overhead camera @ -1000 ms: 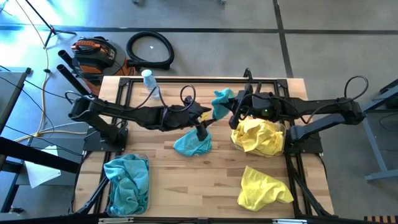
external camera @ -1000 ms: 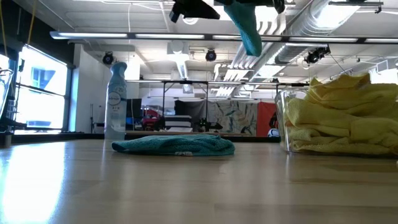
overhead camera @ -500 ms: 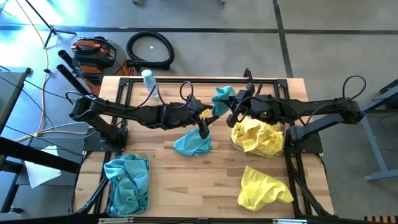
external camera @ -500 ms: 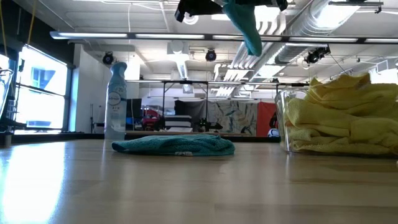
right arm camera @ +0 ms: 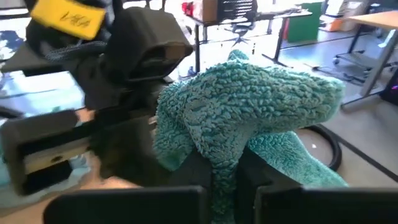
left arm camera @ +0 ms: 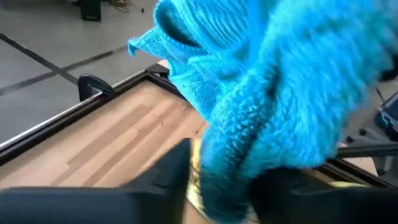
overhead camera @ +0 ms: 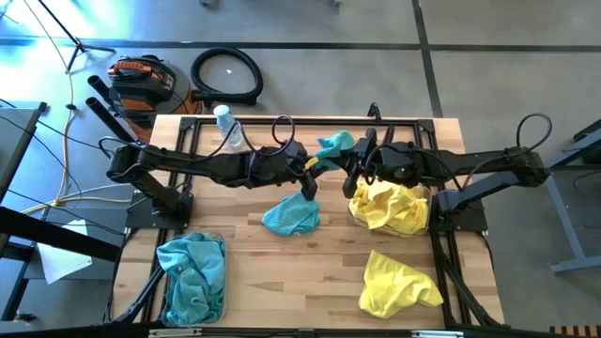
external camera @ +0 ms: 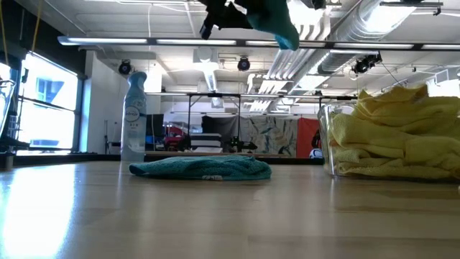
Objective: Sort microfiber towel by color & place in baskets
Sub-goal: Put the blue microfiber towel into the left transparent bin
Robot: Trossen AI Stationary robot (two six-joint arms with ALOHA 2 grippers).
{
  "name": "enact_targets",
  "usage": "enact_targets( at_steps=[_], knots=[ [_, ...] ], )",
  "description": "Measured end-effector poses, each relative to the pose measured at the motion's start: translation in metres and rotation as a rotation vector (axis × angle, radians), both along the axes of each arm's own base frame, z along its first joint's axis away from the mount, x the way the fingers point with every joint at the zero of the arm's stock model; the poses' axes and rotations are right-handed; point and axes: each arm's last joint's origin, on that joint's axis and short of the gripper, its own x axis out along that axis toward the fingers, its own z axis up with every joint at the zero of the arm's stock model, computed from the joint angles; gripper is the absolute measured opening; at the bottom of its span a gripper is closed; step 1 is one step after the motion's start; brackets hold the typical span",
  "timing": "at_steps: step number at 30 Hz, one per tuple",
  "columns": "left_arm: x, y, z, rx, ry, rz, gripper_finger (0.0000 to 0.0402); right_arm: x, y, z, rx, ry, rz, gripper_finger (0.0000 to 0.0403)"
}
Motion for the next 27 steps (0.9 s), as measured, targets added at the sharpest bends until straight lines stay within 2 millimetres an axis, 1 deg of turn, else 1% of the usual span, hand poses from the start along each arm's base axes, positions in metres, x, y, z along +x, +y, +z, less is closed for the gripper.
enact_targets(
  at_steps=[3,4,5,8,11,14,17,19,22,25,27],
  knots=[
    [0.000,-0.001,-0.001,-0.004,0.018,-0.035,0.0039,0.000,0.000,-0.001,0.019,0.008,0.004,0.0033],
    [0.000,-0.002,-0.002,-0.003,0.022,-0.053,0.0020,0.000,0.000,-0.002,0.041,0.002,-0.001,0.0043],
    [0.000,-0.003,-0.002,-0.005,0.026,-0.064,0.0014,0.000,0.000,-0.002,0.061,-0.002,-0.007,0.0055],
    [-0.005,-0.007,-0.002,-0.007,0.065,-0.082,0.0011,-0.001,-0.001,-0.005,0.090,0.015,-0.020,0.0099],
    [-0.021,-0.013,0.002,-0.007,0.162,-0.084,0.0004,-0.004,-0.002,-0.010,0.138,0.059,-0.043,0.0149],
    [-0.048,-0.021,0.010,-0.010,0.262,-0.044,0.0003,-0.008,-0.002,-0.016,0.170,0.120,-0.044,0.0194],
    [-0.080,-0.032,0.024,-0.019,0.304,-0.033,0.0002,-0.011,0.001,-0.023,0.270,0.185,-0.010,0.0222],
    [-0.100,-0.041,0.036,-0.051,0.292,-0.054,0.0001,-0.013,0.002,-0.027,0.341,0.212,-0.008,0.0231],
    [-0.130,-0.058,0.046,-0.102,0.310,-0.101,0.0001,-0.016,0.004,-0.032,0.402,0.252,-0.036,0.0233],
    [-0.156,-0.075,0.056,-0.166,0.365,-0.133,0.0001,-0.017,0.007,-0.033,0.431,0.246,-0.064,0.0233],
    [-0.170,-0.088,0.062,-0.197,0.415,-0.161,0.0001,-0.018,0.009,-0.033,0.444,0.235,-0.078,0.0233]
  ],
)
